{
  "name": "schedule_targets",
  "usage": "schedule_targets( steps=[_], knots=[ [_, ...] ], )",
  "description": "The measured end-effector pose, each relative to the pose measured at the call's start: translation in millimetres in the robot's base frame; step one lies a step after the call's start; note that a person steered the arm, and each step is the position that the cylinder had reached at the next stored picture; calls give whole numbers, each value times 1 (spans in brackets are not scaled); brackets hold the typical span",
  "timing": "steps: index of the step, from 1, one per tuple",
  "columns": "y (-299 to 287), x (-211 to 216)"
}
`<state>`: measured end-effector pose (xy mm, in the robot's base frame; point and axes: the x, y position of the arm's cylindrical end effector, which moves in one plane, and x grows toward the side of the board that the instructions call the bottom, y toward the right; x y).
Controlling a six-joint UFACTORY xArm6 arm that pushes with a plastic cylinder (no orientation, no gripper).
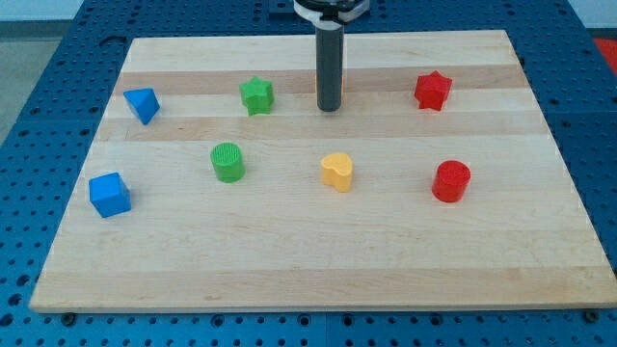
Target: Move the green star towards center left
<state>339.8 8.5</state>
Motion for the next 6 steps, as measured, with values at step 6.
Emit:
schedule_targets(
  steps=[6],
  knots=[
    [-150, 5]
  ],
)
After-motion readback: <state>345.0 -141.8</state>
